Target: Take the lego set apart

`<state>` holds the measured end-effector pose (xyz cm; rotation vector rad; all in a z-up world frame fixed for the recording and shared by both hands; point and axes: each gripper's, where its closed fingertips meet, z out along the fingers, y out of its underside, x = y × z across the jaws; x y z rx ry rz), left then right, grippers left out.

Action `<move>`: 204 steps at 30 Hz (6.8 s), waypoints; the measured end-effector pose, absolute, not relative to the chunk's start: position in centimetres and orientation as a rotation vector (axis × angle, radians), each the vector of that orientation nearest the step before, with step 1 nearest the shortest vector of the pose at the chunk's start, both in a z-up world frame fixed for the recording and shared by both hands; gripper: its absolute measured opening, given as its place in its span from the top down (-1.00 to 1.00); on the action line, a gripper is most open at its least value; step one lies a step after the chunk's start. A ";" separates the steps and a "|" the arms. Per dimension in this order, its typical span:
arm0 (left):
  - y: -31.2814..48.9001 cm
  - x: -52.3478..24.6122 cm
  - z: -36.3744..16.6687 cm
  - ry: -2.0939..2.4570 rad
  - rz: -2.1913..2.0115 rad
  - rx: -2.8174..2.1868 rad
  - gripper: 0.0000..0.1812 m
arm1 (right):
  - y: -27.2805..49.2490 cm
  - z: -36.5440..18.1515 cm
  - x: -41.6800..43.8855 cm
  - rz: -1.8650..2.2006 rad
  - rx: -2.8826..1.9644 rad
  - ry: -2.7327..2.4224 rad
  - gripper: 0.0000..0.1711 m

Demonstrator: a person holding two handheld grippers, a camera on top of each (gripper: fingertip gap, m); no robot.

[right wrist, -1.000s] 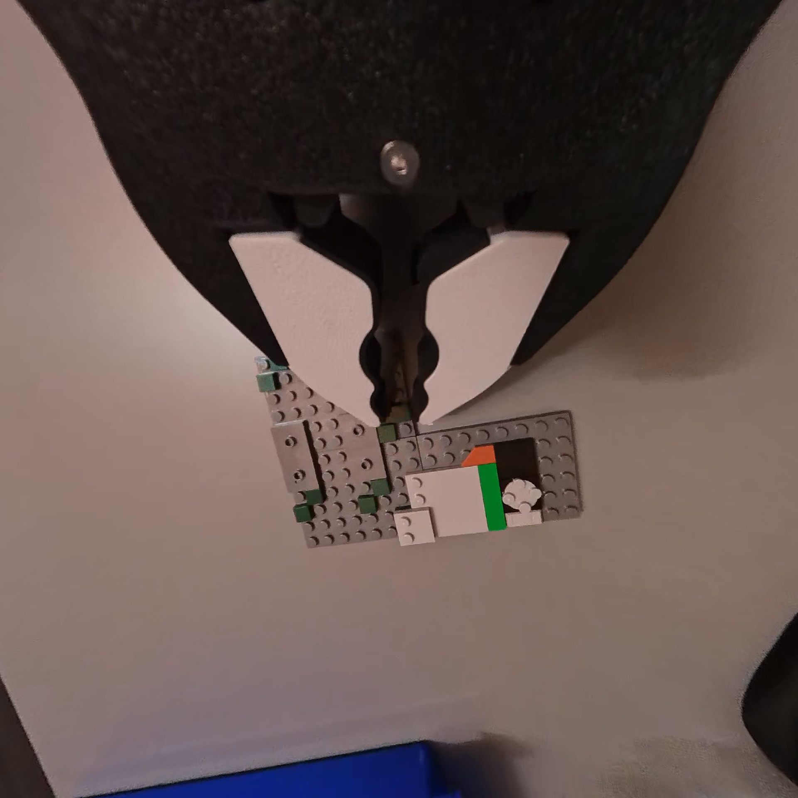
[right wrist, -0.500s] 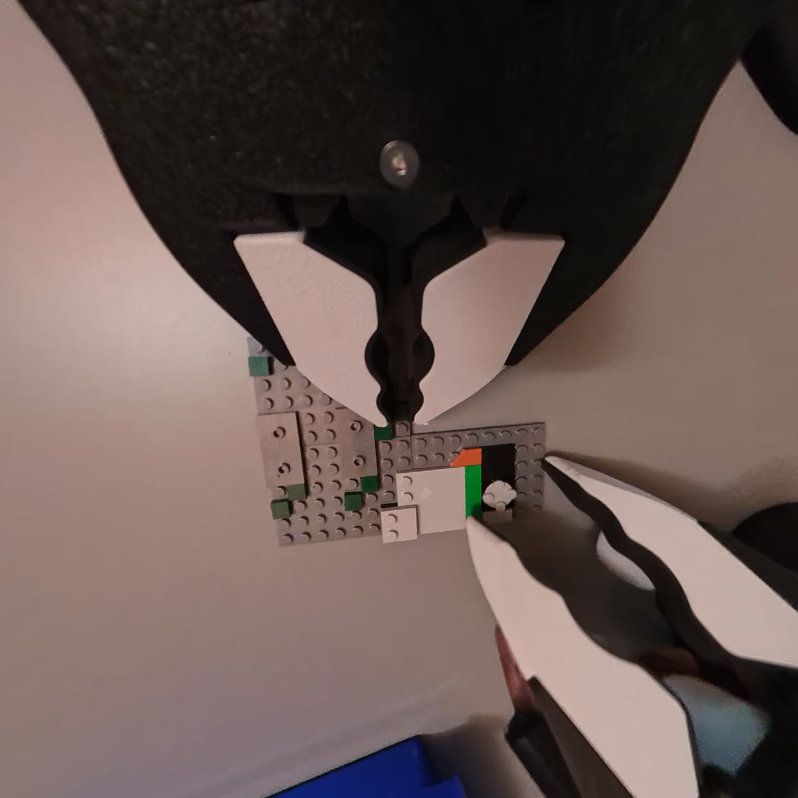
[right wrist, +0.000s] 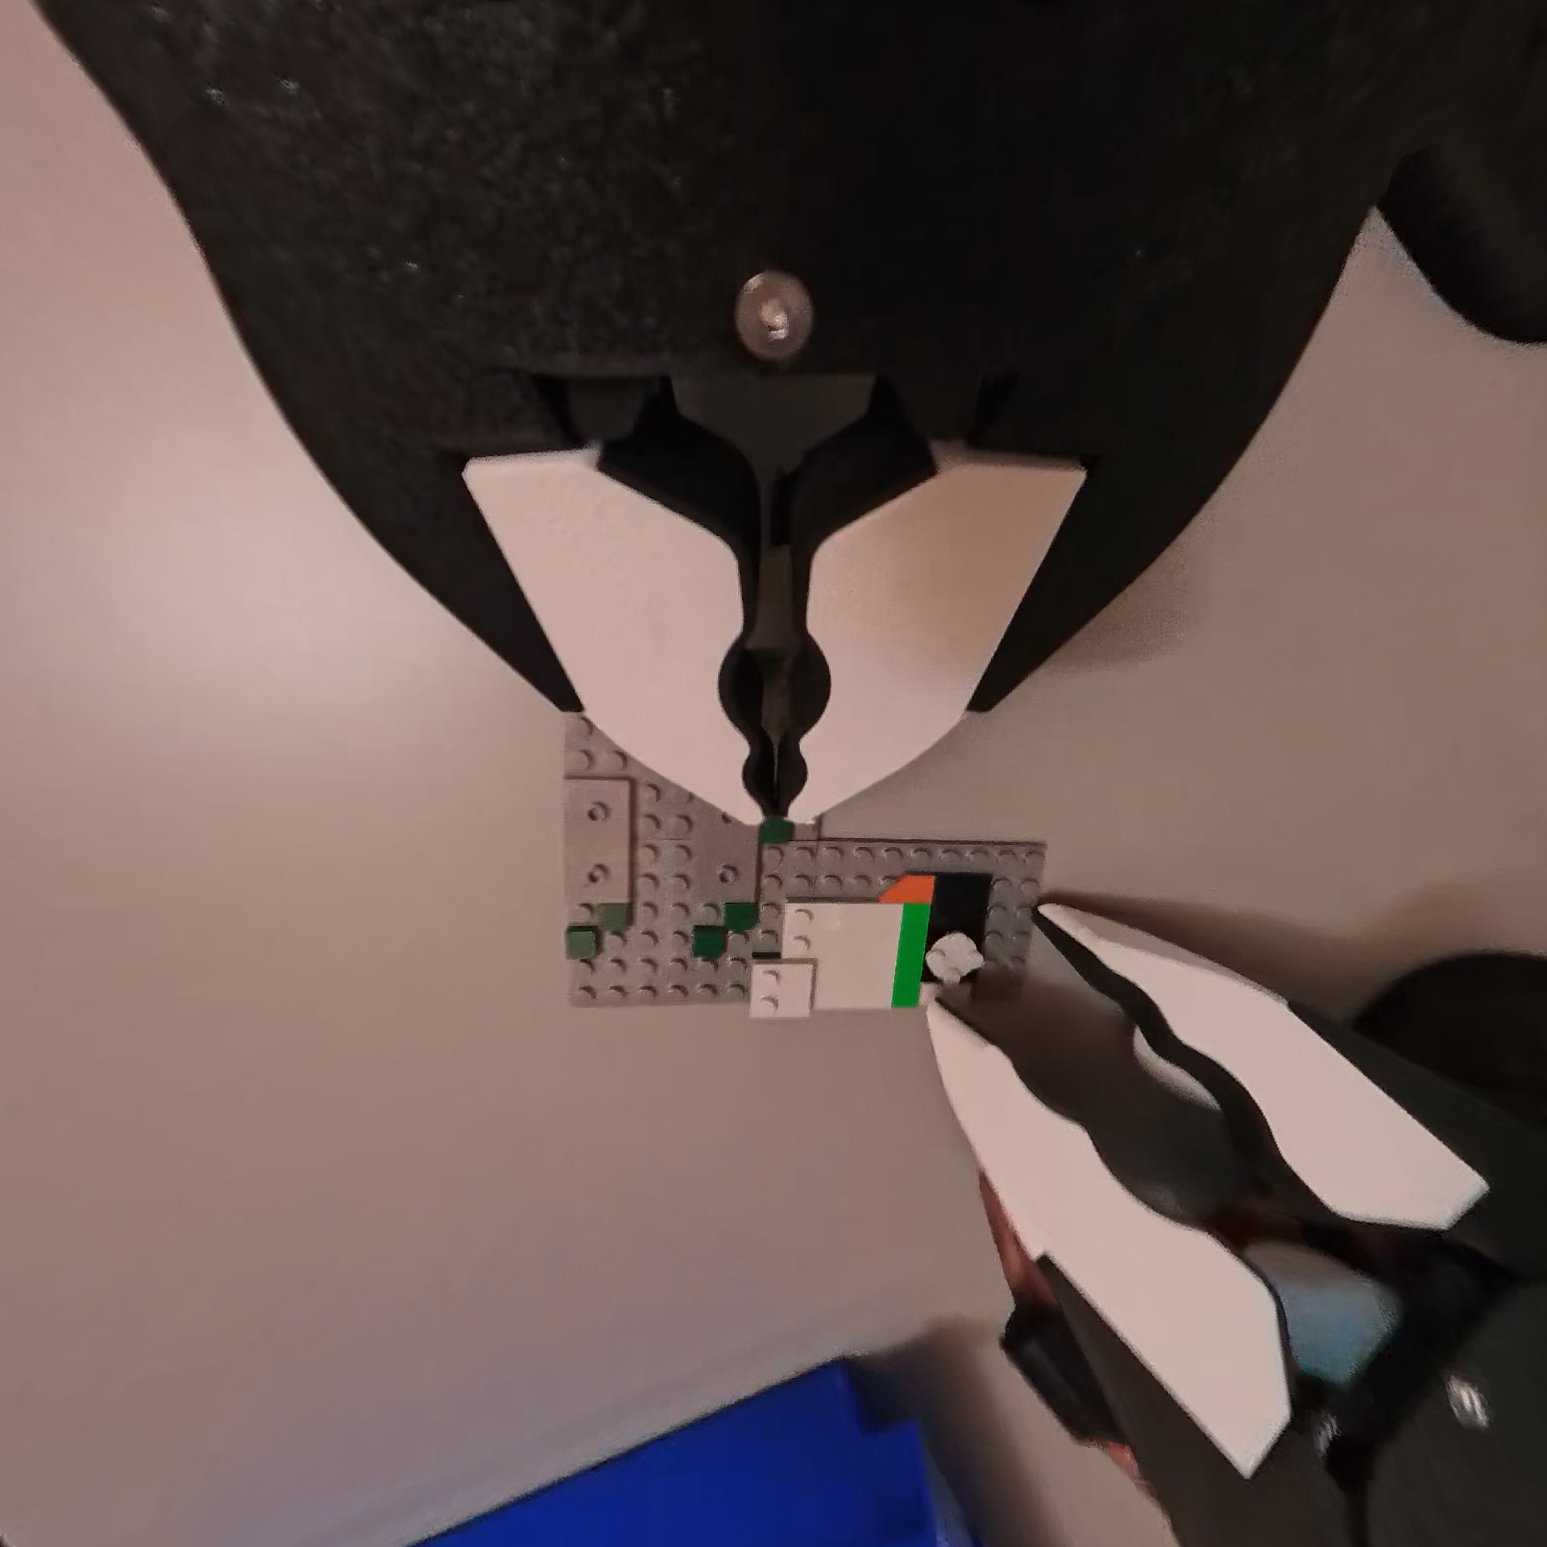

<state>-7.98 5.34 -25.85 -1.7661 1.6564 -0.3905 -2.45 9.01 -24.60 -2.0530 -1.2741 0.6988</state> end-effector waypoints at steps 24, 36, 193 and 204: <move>4.6 -7.8 -26.2 1.631 -0.481 -1.812 0.71 | 8.5 -26.5 -3.2 0.527 -2.140 -1.538 0.93; 4.3 -7.8 -26.3 1.635 -0.477 -1.838 0.73 | 9.3 -23.2 -2.1 0.942 -2.172 -1.193 1.00; 6.2 -4.1 -20.9 0.900 -1.583 -2.112 0.94 | 5.2 -12.8 -2.5 1.204 -1.404 -1.049 0.82; 8.7 -6.3 -20.3 0.895 -1.273 -2.030 0.55 | 5.0 -14.0 -3.2 1.294 -1.460 -1.046 0.82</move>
